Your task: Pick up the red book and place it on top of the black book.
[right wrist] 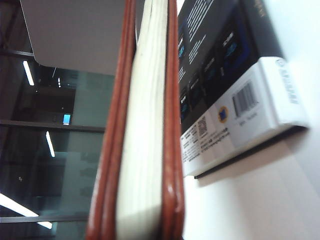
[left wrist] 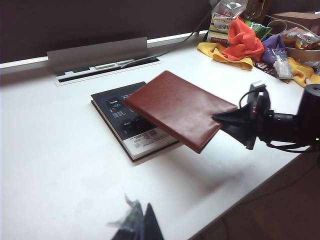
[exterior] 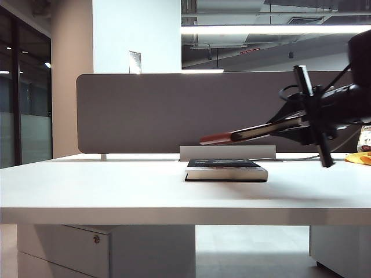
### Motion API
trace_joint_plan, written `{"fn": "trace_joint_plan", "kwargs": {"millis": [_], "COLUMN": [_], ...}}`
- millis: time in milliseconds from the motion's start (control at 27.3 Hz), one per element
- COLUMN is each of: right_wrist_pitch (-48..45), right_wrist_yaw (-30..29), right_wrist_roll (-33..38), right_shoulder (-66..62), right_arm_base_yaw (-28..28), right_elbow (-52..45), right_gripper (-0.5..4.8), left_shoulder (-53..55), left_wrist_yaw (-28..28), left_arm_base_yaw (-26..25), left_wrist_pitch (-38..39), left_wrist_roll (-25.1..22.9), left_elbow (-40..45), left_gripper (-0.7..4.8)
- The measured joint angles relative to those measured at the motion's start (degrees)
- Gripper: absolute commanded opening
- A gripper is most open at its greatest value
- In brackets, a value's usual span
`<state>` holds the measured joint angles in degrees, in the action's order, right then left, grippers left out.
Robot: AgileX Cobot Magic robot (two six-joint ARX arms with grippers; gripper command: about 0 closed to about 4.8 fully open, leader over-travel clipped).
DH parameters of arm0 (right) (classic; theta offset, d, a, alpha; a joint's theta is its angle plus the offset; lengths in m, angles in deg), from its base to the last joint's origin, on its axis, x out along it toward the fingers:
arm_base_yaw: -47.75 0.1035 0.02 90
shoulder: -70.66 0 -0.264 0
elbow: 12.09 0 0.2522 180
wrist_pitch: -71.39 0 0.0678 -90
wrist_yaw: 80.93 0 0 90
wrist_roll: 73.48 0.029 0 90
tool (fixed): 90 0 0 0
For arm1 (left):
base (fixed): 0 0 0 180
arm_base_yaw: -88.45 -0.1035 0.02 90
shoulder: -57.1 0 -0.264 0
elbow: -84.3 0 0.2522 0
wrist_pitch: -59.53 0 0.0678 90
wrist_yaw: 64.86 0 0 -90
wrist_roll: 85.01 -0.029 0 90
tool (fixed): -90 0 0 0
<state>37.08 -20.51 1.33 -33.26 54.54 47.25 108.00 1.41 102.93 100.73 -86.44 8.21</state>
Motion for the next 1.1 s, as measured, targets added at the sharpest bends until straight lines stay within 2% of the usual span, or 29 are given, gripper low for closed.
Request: {"fn": "trace_joint_plan", "kwargs": {"millis": [366, 622, 1098], "right_wrist_pitch": [1.95, 5.75, 7.65], "right_wrist_yaw": [2.08, 5.95, 5.35], "right_wrist_roll": [2.29, 2.10, 2.10], "right_shoulder": [-4.68, -4.68, -9.05], "right_arm_base_yaw": [1.86, 1.70, 3.10], "right_elbow": [6.05, 6.62, 11.02], "right_gripper": [-0.02, -0.02, -0.02], "left_shoulder": [0.02, 0.02, 0.02], "left_wrist_yaw": [0.02, 0.00, 0.00], "left_arm_base_yaw": [-0.02, 0.00, 0.00], "left_wrist_pitch": [0.70, 0.72, 1.22], "left_wrist_roll": [0.00, 0.00, 0.00], "left_elbow": [0.02, 0.00, 0.02], "left_gripper": [-0.05, -0.05, -0.05]}}
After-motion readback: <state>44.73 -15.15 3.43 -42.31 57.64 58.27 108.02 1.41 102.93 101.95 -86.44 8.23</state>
